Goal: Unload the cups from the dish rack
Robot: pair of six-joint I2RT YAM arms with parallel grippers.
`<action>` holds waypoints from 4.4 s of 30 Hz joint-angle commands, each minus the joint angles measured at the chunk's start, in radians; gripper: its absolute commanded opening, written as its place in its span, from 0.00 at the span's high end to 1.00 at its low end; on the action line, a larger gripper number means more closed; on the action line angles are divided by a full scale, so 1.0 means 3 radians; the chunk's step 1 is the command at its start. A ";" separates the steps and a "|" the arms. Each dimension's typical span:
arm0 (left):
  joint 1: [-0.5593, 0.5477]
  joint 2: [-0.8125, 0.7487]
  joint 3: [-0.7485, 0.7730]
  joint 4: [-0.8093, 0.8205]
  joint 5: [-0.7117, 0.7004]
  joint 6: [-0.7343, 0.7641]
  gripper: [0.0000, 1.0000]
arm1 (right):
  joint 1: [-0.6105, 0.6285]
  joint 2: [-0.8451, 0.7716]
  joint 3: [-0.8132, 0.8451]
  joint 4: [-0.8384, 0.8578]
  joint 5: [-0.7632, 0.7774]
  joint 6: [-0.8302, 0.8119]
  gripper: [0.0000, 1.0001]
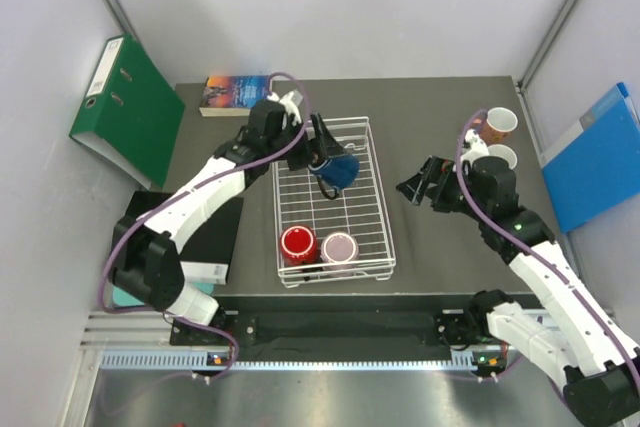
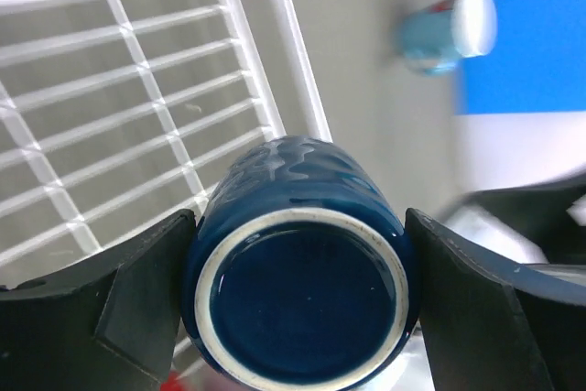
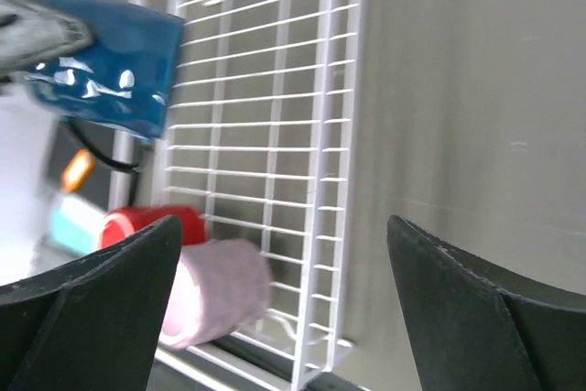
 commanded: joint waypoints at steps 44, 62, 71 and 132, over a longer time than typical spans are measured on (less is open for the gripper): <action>-0.0107 -0.0272 -0.0819 0.2020 0.0978 -0.1152 0.26 | 0.0586 0.0692 0.0297 0.1550 -0.0382 0.0504 1.00; 0.0584 -0.0370 -0.0629 0.0074 -0.0377 -0.1126 0.01 | 0.0014 0.2673 0.3335 -0.1001 0.1151 0.0053 1.00; 0.0578 -0.0349 -0.0644 -0.0412 -0.0515 -0.1090 0.03 | -0.0257 0.4362 0.5032 -0.1789 0.1367 0.0012 1.00; -0.0376 -0.0620 -0.0333 -0.1040 -0.1588 0.0020 0.01 | -0.0084 0.1741 0.2172 -0.0185 0.0621 -0.0279 0.19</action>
